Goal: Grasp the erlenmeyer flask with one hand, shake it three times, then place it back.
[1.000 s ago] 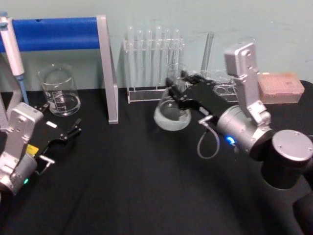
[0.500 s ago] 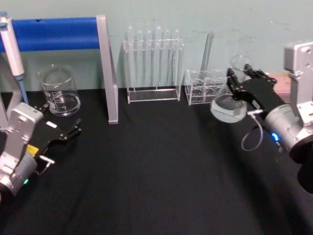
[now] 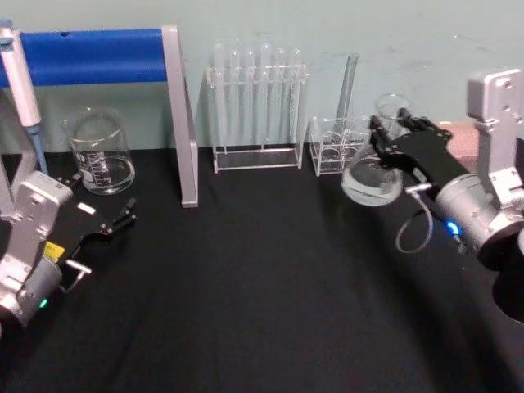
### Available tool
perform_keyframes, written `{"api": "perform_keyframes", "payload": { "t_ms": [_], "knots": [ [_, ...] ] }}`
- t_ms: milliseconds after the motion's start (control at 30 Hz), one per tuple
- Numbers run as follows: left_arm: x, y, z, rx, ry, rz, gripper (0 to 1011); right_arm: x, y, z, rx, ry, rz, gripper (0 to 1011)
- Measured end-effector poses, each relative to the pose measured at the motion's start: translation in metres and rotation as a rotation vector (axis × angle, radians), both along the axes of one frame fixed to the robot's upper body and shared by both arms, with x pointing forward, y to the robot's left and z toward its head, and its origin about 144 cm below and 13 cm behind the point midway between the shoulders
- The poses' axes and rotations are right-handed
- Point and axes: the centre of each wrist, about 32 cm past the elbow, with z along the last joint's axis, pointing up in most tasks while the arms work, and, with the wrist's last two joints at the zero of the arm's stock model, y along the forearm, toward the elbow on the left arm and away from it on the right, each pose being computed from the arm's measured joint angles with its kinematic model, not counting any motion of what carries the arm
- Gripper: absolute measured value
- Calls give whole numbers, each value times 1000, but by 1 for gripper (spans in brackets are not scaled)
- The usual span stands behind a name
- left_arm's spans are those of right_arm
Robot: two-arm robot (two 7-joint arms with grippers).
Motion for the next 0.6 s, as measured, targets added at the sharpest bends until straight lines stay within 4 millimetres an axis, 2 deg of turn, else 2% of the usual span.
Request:
{"api": "perform_keyframes", "payload": {
  "t_ms": [233, 600],
  "knots": [
    [0, 0, 0, 0, 0, 0, 1001, 10, 22, -2, -7, 6, 187, 448],
    [0, 0, 0, 0, 0, 0, 1001, 14, 50, -3, -7, 8, 412, 448]
  ]
}}
